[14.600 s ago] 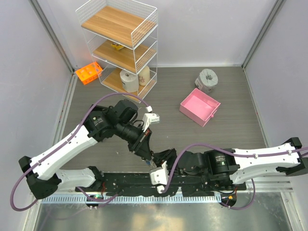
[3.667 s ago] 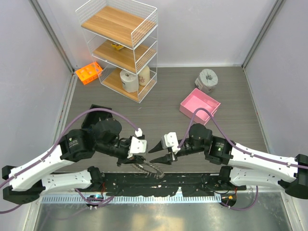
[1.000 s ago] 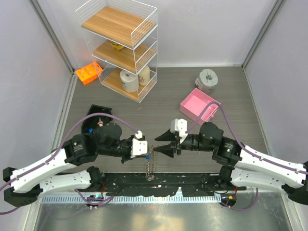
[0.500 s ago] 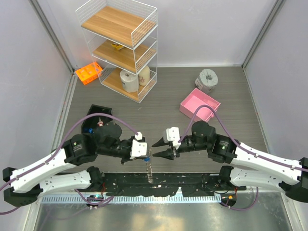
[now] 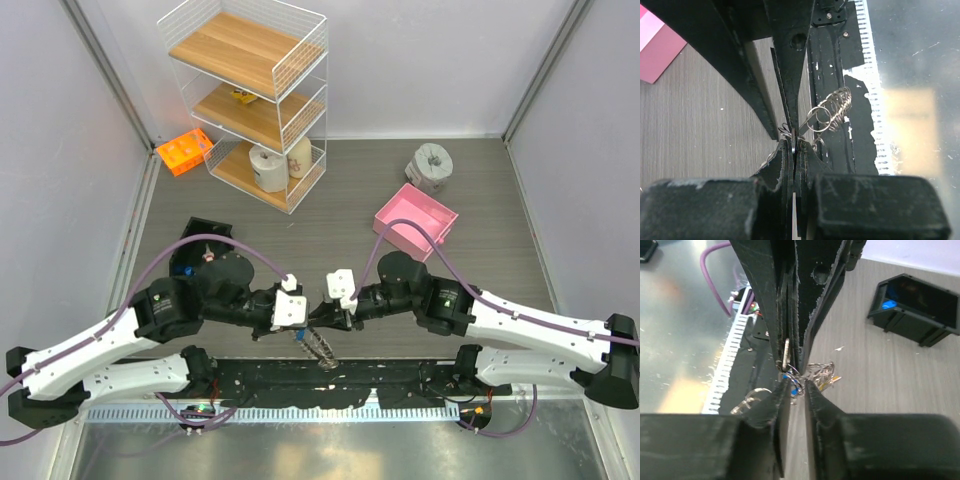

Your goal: Remove the keys from the keyring

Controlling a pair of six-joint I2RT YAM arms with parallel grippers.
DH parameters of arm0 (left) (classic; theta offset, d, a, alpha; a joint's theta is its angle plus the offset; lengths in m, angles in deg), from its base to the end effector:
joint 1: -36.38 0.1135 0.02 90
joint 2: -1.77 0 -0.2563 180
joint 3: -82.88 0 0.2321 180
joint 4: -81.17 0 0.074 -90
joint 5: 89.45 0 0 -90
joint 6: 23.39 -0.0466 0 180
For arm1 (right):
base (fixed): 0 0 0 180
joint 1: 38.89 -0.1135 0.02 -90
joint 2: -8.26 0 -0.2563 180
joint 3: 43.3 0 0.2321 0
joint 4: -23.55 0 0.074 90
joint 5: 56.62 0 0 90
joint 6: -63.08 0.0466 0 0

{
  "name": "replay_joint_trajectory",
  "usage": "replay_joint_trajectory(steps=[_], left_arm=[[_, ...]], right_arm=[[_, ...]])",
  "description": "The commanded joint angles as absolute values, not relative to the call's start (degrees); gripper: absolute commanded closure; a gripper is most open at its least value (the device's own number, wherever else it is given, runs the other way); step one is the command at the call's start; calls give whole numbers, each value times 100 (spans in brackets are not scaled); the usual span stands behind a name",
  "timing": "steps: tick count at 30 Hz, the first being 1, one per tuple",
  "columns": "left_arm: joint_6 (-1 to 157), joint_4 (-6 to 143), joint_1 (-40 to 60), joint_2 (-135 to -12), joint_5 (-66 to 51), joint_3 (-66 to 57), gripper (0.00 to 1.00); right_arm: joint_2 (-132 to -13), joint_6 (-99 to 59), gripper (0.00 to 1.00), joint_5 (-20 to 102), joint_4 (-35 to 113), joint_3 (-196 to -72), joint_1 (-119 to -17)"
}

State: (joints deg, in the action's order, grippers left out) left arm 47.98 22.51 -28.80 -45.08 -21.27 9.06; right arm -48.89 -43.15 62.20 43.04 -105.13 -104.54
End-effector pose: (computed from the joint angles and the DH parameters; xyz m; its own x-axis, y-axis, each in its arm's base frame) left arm 0.0478 -0.1446 0.3442 0.1026 0.4846 -0.8687 0.9947 -0.0551 0.0868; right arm 0.0716 0.2127 0.3184 0.1756 -0.2059 -0.9627 -0.9803 -0.1259 -0.1519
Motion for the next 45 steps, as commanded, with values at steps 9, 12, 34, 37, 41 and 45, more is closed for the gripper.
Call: replay_joint_trajectory(steps=[9,12,34,37,41,45], left_arm=[[4710,2576,-2901,-4350,-2142,707,100],[4701,2629,-2901,-4271,-2063,795,100],[4771,2963,-2892,-4139,-2010,1252,100],[4771,3007,-2901,-4042,-1966,1287,100],[4771,3015,-2901,-4042,-1984,1279,100],[4762,3007,-2901,-4077,-2019,1235,100]], right_arm=[[-4853,-3959,95,6098,4205,-10698,-10499],[-4607,-3476,95,5940,3663,-10443,-10420],[-4343,71,53,5649,-122,-8877,-9576],[-4009,-563,46,5606,843,-8930,-9576],[-3718,-1837,48,5930,2284,-9360,-9576],[-3788,-3208,52,6413,3463,-9914,-9576]])
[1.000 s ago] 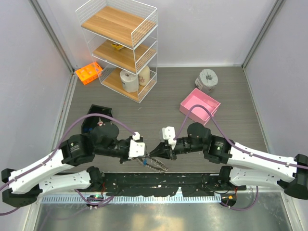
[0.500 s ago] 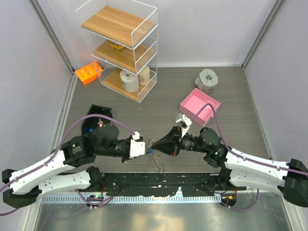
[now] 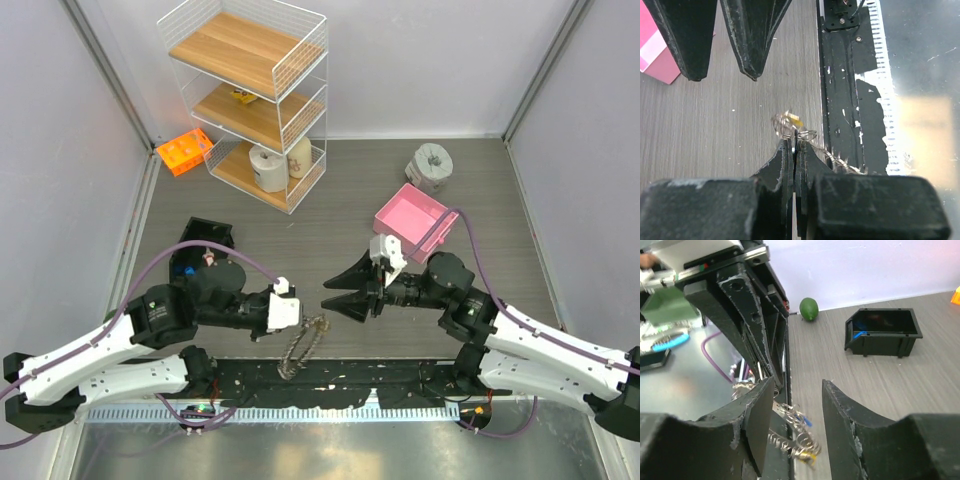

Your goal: Remove the keys from the keyring

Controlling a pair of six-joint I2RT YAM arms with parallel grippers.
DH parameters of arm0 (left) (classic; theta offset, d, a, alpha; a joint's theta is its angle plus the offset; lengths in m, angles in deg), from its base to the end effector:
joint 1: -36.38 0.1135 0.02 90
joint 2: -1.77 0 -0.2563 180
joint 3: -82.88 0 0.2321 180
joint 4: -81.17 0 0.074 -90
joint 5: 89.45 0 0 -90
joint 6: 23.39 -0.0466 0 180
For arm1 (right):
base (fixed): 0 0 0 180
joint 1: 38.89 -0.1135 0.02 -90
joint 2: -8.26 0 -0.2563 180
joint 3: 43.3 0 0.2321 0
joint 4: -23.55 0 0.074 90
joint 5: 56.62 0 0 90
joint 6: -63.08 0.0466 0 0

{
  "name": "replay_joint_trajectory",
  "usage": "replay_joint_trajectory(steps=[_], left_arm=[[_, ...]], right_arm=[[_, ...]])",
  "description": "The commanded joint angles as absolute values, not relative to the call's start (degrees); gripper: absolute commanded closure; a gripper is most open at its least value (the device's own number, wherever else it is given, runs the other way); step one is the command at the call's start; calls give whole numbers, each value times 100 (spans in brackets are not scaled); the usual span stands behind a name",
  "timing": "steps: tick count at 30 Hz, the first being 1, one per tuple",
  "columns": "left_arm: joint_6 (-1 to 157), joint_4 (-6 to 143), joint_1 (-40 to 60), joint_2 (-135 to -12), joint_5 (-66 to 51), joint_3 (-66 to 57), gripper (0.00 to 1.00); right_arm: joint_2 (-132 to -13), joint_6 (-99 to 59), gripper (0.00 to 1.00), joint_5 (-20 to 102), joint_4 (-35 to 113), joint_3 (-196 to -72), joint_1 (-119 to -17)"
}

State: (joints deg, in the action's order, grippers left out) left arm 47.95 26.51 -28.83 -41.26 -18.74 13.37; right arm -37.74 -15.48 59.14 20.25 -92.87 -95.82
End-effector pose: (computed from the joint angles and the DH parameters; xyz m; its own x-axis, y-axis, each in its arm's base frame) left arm 0.0466 -0.1375 0.3362 0.1256 0.4482 -0.8850 0.9909 -0.0127 0.1342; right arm 0.0860 0.1692 0.3262 -0.1324 0.1240 -0.9834 -0.9834 0.1074 0.1460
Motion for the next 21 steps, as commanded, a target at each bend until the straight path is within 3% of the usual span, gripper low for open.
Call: replay_joint_trajectory(steps=[1,5,21], left_arm=[[4754,2989,-2901,-4086,-2028,1234,100],[4754,2989,-2901,-4104,-2045,1234,100],[4736,2981,-2901,-4033,-2054,1208,100]], right_arm=[[-3884,-3332,52,6518,3658,-10072,-9584],[-4096,-3492,54,6563,4187,-10407,-9654],[-4465,-3043,62,6274,3888,-10530,-10393]])
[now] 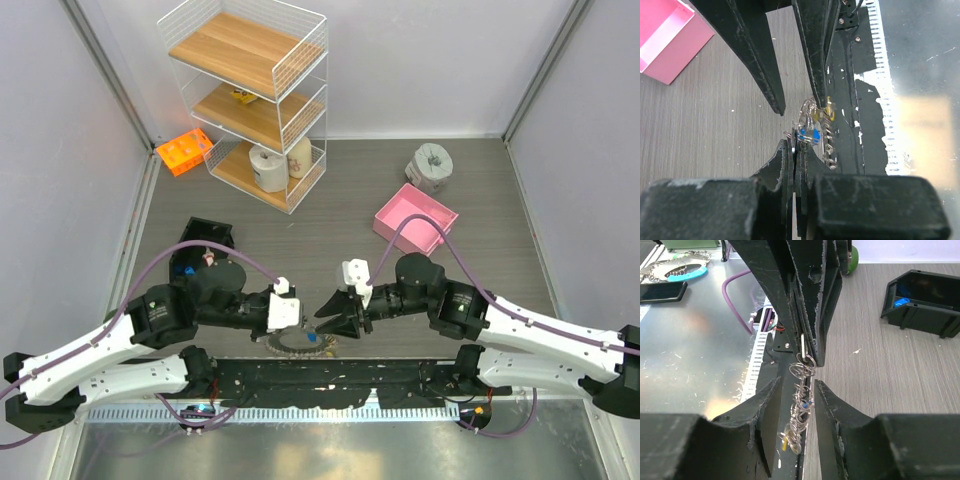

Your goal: Remove the keys from the keyring

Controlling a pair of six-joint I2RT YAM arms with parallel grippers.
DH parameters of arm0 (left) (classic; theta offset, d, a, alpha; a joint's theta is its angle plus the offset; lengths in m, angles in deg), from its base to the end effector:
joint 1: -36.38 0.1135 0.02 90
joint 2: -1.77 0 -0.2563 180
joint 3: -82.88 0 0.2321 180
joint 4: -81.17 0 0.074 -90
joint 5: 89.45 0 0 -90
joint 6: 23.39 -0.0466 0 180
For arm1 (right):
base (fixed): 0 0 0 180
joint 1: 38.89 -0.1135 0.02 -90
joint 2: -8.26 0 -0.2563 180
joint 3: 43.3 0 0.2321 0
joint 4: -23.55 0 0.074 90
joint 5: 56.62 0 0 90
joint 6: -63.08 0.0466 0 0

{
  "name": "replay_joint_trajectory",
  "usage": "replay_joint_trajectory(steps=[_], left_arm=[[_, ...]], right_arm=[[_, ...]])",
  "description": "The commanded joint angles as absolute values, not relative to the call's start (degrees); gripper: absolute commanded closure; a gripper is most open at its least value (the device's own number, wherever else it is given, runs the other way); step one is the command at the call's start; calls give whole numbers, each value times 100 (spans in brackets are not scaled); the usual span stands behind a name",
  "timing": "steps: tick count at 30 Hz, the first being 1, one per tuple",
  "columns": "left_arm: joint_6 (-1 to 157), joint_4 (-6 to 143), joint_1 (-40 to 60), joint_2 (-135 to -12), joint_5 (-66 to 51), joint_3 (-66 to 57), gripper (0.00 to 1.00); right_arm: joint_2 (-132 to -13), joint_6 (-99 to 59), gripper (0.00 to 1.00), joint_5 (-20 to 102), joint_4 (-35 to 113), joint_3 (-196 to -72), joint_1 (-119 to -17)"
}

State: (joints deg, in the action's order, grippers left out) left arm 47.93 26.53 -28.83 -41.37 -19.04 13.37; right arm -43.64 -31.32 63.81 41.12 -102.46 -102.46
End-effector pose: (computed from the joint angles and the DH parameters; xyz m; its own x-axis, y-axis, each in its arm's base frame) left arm 0.0465 -0.1380 0.3360 0.1255 0.4480 -0.8852 0.9911 -0.0175 0.1316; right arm 0.0699 0.1936 0.3241 -0.0032 -0.1550 -0.9879 -0.9971 -0.0745 0.0149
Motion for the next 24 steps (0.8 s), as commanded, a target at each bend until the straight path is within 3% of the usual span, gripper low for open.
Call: replay_joint_trajectory(steps=[1,24], left_arm=[[4736,2989,-2901,-4016,-2054,1208,100],[4780,2901,-2901,-3989,-1966,1120,100]], right_arm=[[-4500,-3035,62,6221,3880,-10548,-10480],[-4632,-2534,67,5421,3458,-10460,-10727]])
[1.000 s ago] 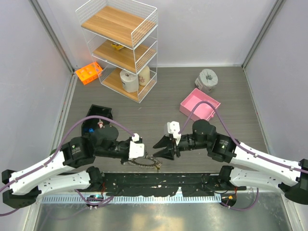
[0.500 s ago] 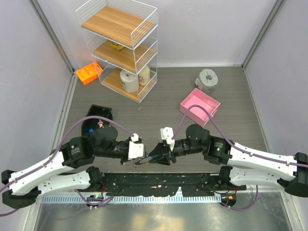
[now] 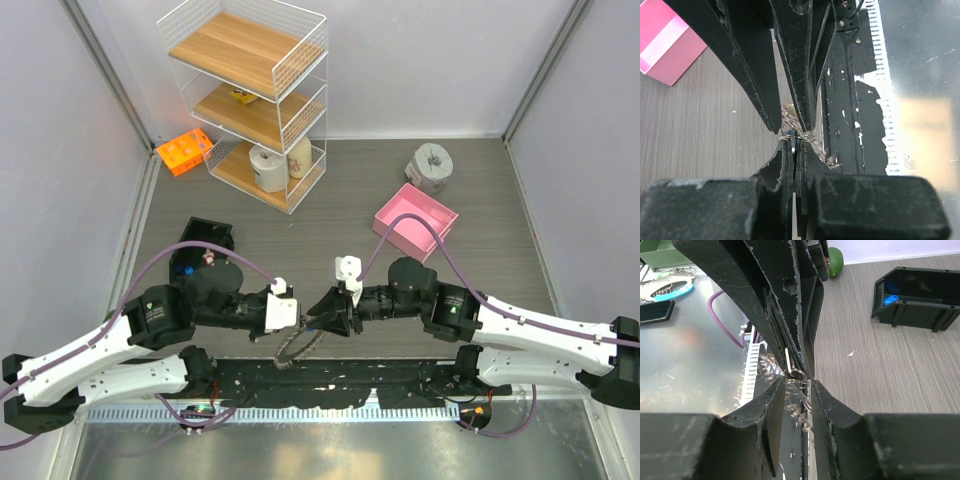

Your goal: Remove the keys from the keyring

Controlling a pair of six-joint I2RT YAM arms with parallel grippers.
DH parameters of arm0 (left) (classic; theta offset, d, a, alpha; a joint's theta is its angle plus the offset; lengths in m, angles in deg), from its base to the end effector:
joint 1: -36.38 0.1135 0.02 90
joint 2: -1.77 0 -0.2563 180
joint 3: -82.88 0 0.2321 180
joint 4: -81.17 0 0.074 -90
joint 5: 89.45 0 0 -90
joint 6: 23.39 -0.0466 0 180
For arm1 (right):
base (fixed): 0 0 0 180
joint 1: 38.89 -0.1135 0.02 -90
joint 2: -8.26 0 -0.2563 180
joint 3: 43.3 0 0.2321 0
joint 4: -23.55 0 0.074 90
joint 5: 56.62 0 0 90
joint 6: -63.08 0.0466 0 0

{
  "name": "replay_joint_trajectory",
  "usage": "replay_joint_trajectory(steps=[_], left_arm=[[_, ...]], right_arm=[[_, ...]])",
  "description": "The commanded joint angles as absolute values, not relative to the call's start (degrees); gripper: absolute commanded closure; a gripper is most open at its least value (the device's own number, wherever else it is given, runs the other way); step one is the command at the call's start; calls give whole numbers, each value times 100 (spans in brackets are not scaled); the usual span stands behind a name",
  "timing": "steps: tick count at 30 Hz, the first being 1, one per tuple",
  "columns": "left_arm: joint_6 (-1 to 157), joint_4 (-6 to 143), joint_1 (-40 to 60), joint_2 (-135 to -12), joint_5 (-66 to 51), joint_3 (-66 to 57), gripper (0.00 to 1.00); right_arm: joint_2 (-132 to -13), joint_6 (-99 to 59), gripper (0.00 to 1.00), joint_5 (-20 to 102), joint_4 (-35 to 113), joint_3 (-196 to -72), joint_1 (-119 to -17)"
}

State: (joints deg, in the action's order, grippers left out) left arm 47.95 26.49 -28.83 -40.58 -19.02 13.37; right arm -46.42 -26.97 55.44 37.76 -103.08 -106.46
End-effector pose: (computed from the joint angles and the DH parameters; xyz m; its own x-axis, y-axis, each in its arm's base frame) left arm 0.0452 -0.1351 0.3376 0.1300 0.4375 -0.8898 0.9904 -0.0154 0.1371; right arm 0.0673 0.2088 0.3247 -0.0595 -0.1464 -0.9874 -0.9982 0.0107 0.0586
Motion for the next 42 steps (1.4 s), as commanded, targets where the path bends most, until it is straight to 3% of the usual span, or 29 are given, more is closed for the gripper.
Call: replay_joint_trajectory(steps=[1,6,14,42], left_arm=[[4815,2893,-2892,-3989,-1940,1094,100],[5026,2743,-2892,-4130,-1764,919,100],[5623,2480,-2901,-4402,-1228,620,100],[6081,2251,-2901,-4675,-1281,312,100]], right_arm=[[-4606,-2516,67,5369,3466,-10434,-10736],[-4307,-2384,55,4991,3265,-10065,-10736],[-3823,-2393,55,4621,3097,-9625,-10745],[-4623,-2665,61,4621,2851,-10117,-10973]])
